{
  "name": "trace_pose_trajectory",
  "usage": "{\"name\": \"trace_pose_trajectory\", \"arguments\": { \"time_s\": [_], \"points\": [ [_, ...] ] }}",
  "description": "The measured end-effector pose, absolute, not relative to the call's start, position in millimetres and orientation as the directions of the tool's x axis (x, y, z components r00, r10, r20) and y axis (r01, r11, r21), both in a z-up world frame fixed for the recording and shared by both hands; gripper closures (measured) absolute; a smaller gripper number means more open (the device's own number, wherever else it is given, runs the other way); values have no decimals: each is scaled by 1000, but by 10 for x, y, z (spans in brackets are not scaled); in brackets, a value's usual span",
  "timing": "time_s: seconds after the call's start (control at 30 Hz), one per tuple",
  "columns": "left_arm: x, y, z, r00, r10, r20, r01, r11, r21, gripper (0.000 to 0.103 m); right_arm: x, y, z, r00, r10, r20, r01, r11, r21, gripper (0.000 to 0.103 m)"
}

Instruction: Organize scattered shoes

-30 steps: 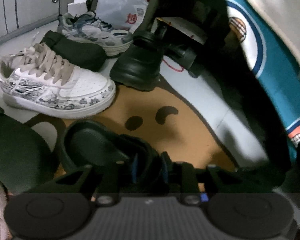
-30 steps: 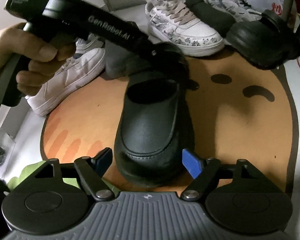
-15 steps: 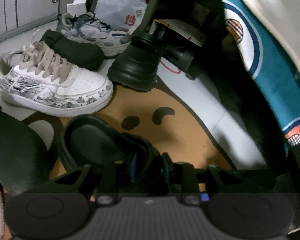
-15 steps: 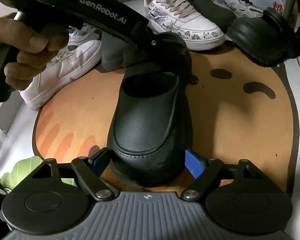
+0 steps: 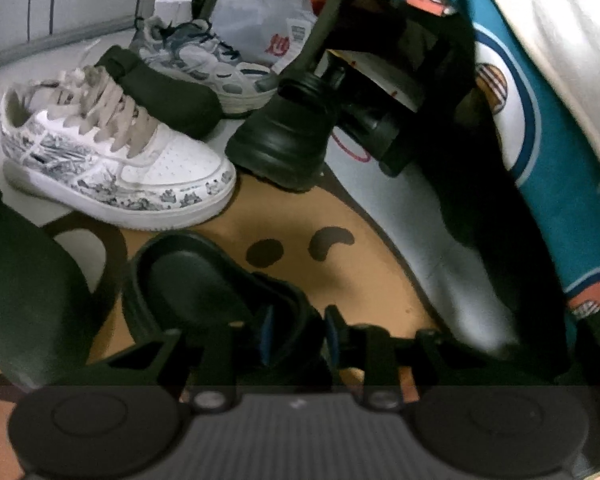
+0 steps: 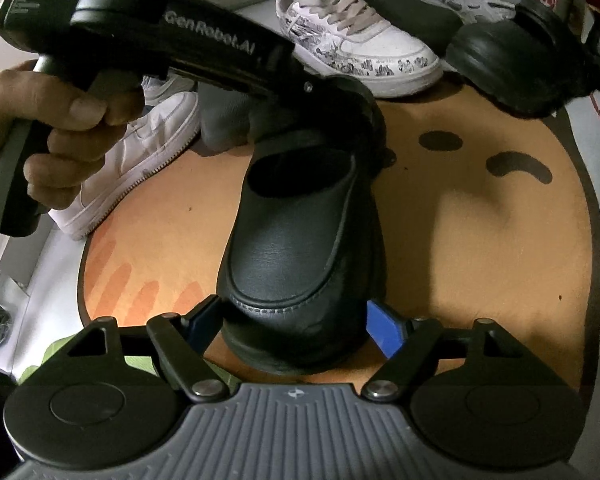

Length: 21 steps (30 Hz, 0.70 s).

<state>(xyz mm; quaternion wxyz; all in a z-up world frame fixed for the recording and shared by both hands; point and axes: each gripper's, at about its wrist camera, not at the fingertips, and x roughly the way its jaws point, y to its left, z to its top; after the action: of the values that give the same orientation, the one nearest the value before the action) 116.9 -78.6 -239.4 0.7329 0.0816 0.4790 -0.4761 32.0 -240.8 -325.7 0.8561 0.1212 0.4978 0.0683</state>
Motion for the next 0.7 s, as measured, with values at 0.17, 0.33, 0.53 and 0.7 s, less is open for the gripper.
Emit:
{"name": "trace_pose_trajectory", "arguments": {
  "time_s": [0.17,0.33,0.53,0.7],
  "points": [
    [1120,-793,-2371,135,-586,-799,786,554,-274,63,361,-2343,-3201,476,211,-854,-12,972,233,22],
    [1061,-773,-2337,151,-604,-783,787,552,-274,48,398,-2319,-3074,476,167,-863,-27,984,175,22],
    [1012,-784,-2195,161,-636,-755,792,540,-286,42,421,-2409,-2801,462,102,-881,-9,994,110,22],
    [1077,-697,-2047,197,-666,-720,771,558,-306,42,365,-2499,-2372,483,33,-875,-39,999,17,22]
  ]
}}
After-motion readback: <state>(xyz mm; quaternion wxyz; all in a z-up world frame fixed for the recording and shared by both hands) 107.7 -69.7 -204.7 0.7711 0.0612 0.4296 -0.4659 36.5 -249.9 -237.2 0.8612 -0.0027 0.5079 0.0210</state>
